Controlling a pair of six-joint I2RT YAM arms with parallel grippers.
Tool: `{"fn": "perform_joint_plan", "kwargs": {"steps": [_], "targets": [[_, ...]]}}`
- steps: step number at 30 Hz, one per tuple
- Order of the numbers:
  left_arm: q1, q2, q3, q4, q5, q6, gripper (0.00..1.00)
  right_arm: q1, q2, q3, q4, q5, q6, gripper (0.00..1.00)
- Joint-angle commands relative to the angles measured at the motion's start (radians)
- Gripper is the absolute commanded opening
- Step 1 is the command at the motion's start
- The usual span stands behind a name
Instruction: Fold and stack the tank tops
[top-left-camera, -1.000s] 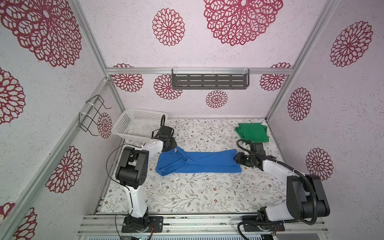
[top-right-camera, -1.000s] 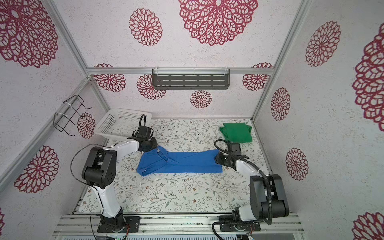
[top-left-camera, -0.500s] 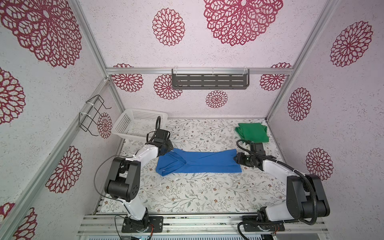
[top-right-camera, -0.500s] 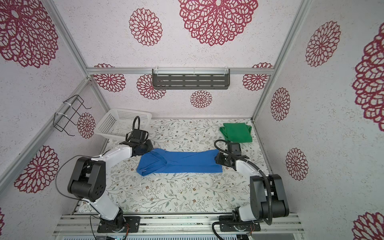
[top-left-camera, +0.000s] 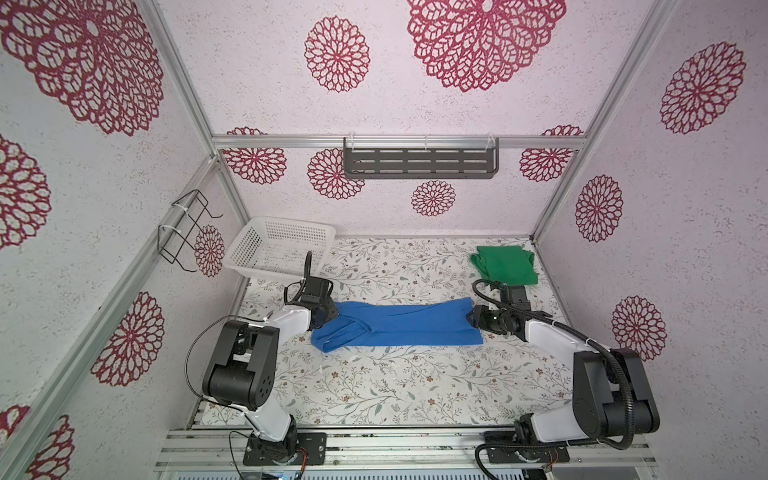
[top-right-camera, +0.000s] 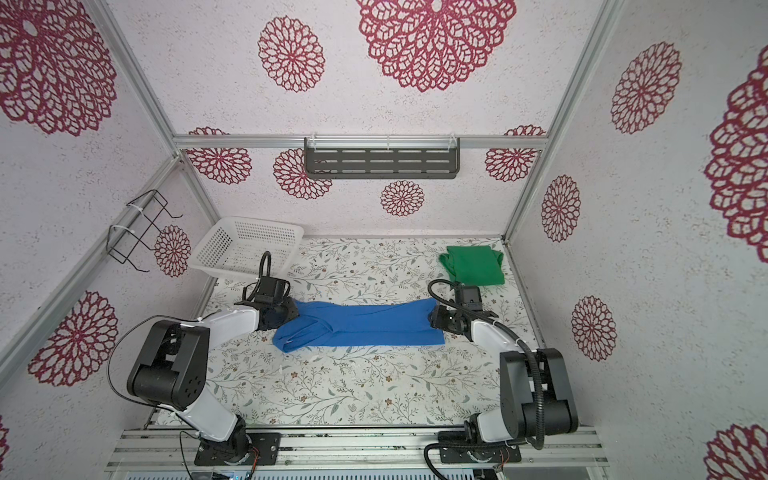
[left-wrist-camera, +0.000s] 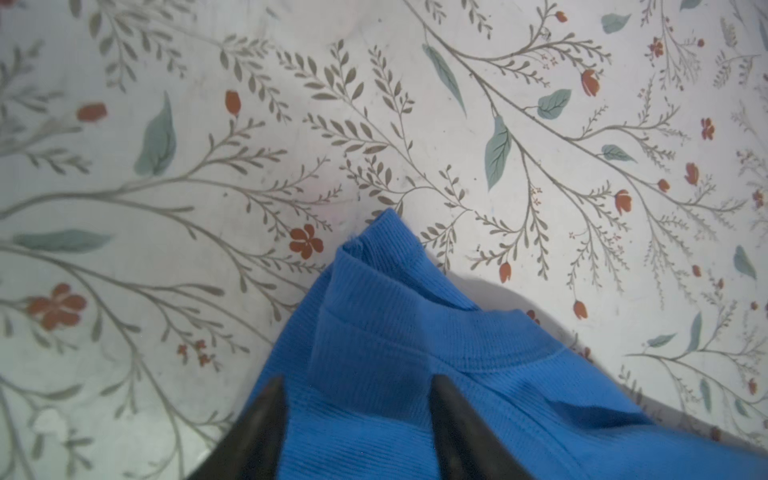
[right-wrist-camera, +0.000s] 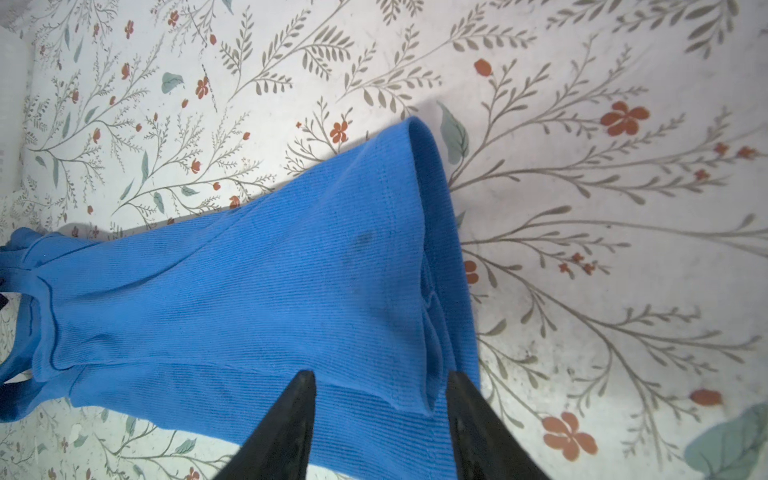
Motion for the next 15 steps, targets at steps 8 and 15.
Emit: {"fn": "perform_joint_plan", "kwargs": {"steps": [8, 15], "targets": [[0.004, -0.347, -0.093, -0.298, -0.012, 0.042, 0.7, 0.04, -0.019, 0.022, -0.04, -0.02, -0.031, 0.57], [-0.006, -0.505, -0.241, -0.459, 0.063, -0.022, 0.59, 0.048, 0.039, 0.049, -0.019, -0.017, -0.026, 0.57]]}}
